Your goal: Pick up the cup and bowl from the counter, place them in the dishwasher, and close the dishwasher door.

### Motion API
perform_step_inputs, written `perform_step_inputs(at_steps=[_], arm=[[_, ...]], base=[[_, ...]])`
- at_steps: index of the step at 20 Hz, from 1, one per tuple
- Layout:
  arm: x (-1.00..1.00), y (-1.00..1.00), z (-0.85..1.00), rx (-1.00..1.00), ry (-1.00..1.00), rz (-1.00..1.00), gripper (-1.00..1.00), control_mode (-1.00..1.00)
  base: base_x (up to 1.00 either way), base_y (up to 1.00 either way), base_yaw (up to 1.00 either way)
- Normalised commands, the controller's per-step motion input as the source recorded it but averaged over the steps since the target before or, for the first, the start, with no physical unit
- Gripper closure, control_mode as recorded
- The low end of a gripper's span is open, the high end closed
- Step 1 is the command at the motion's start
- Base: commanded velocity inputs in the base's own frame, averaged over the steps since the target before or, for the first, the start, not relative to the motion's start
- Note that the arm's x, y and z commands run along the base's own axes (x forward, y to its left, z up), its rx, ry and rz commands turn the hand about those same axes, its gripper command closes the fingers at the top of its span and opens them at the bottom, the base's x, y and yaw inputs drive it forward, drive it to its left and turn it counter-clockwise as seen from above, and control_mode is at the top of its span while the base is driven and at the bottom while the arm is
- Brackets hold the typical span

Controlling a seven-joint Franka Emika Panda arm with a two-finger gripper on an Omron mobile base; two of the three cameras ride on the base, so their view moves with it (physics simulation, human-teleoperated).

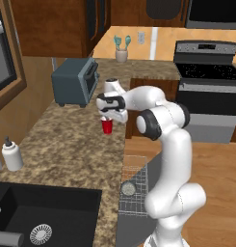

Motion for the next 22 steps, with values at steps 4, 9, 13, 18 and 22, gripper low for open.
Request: perform_step_inputs(at_steps=[4,9,13,18,22], arm=[[0.11,0.01,-0.03,0.0,0.03,-0.02,-1.0,-1.0],[0.0,0.0,0.0,0.0,0.01,-0.03,-1.0,-1.0],[0.0,0.0,0.0,0.0,0.02,-0.04,-1.0,-1.0],[-0.1,0.0,0.0,0.0,0.0,-0.03,-1.0,-1.0],[-0.25,0.0,0.0,0.0,0.0,-0.01,-1.0,-1.0]], base=[[0.0,0.0,0.0],[0.0,0.0,0.0],[0.0,0.0,0.0],[0.0,0.0,0.0],[0.0,0.0,0.0]])
